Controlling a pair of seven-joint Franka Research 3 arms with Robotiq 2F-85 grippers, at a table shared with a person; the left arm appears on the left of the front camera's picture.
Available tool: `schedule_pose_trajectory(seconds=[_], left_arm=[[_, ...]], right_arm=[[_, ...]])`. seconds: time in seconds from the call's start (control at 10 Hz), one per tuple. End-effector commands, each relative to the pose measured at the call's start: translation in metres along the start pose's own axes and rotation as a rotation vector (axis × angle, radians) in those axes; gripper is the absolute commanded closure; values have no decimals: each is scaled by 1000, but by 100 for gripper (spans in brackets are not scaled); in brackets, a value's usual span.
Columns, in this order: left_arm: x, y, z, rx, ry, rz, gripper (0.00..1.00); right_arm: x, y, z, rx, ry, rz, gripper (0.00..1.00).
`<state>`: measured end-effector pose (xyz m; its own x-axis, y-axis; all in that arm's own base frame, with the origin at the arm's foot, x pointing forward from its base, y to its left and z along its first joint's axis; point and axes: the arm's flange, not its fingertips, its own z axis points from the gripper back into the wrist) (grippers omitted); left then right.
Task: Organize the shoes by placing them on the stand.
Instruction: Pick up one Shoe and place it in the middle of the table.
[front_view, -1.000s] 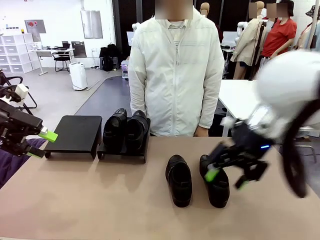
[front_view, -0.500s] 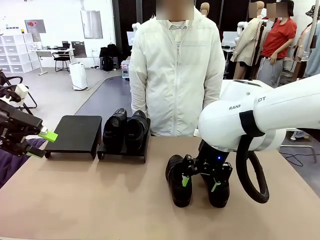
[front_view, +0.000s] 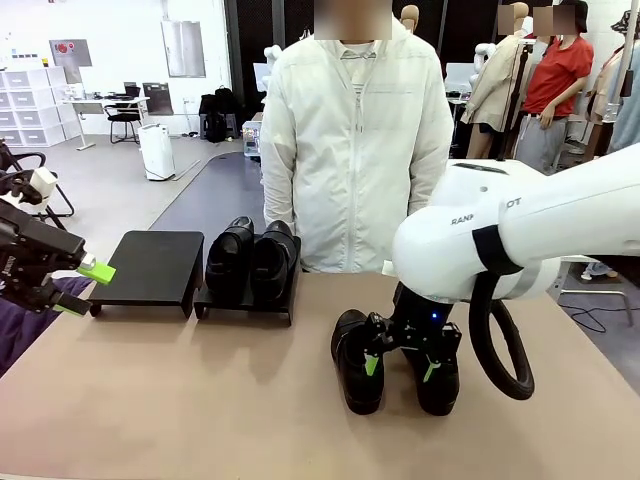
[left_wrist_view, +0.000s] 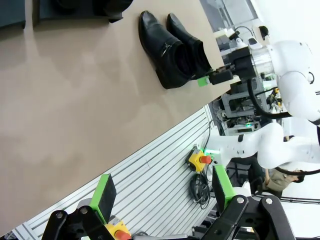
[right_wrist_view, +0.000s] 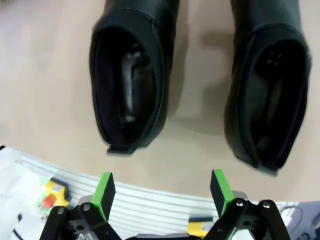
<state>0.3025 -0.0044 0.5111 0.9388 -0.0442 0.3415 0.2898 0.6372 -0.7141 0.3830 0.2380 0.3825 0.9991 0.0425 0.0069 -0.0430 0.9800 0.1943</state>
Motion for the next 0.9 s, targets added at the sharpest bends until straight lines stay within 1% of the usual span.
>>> schedule_pose_trajectory(seconds=[0.0,0.2,0.5,0.8], left_arm=[[0,2,1,-14,-2,-20,0],[0,2,1,-14,-2,-20,0],[0,2,1,-14,-2,-20,0],[0,2,1,-14,-2,-20,0]], right_arm=[[31,12,-6,-67,-26,-24,0],[46,14,-19,-86,-63,-40,0],[56,13,-26,-83,-69,-60,0],[61,16,-39,-97,-48,-58,0]])
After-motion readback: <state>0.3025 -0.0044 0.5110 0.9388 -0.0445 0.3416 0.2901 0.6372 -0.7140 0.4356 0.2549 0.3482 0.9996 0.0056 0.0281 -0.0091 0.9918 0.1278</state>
